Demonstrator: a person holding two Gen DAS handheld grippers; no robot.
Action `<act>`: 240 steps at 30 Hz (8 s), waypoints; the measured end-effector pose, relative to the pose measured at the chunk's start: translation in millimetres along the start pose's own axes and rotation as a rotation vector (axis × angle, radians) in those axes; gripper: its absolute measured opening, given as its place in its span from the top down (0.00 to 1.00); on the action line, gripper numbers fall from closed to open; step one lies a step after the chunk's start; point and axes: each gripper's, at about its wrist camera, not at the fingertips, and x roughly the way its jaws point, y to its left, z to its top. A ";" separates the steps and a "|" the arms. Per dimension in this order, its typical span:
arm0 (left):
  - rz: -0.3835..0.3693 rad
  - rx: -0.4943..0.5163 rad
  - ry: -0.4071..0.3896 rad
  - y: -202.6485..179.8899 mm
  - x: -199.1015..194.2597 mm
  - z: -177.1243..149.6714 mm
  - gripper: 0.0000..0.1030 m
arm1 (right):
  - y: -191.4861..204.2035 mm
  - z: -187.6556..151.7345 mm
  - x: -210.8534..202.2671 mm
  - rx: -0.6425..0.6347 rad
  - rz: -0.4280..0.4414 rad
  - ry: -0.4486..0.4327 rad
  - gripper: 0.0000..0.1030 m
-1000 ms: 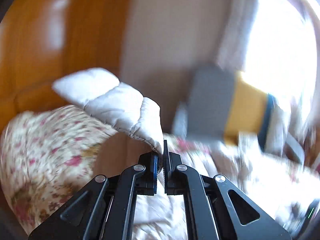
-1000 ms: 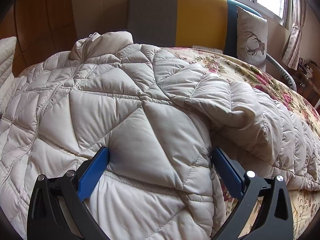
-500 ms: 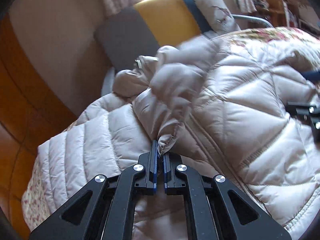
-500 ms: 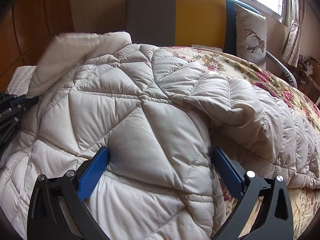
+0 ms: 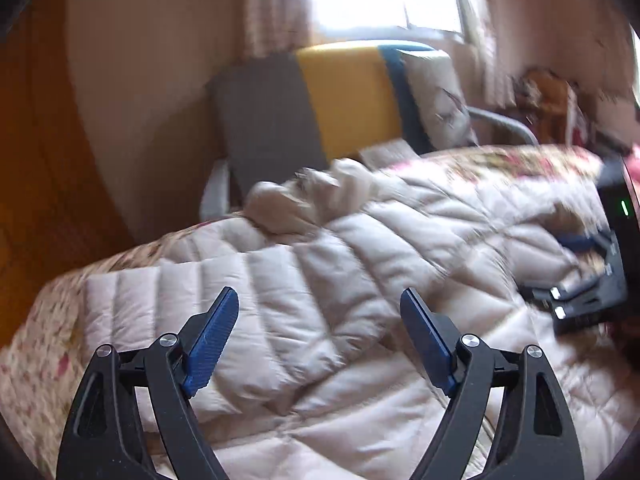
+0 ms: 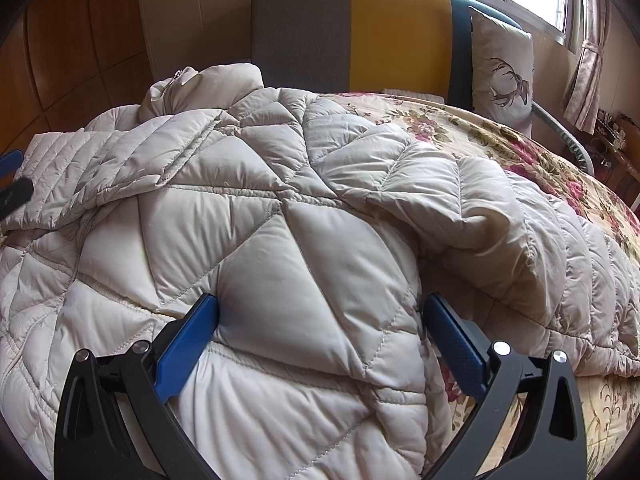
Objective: Fold large clothes
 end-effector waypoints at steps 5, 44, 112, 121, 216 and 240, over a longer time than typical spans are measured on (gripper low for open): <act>0.118 -0.222 0.121 64.7 35.0 -21.2 0.36 | 3.5 0.4 0.3 -0.002 -0.008 -0.003 0.02; 0.236 -0.686 0.328 215.7 66.7 -82.4 0.21 | 50.3 34.5 41.6 0.151 0.481 0.017 0.89; -0.009 -0.513 0.158 73.1 14.3 -91.8 0.04 | 79.9 57.4 -42.4 -0.127 0.303 -0.191 0.60; -0.012 -0.517 0.159 72.6 14.8 -91.9 0.04 | 91.7 18.8 -37.1 -0.201 0.211 -0.216 0.04; 0.125 -0.549 0.260 171.5 55.5 -38.5 0.80 | 135.4 47.0 50.3 -0.233 0.057 -0.104 0.02; 0.093 -0.558 0.248 170.9 83.5 -61.1 0.62 | 111.9 66.5 62.2 -0.190 0.071 -0.037 0.02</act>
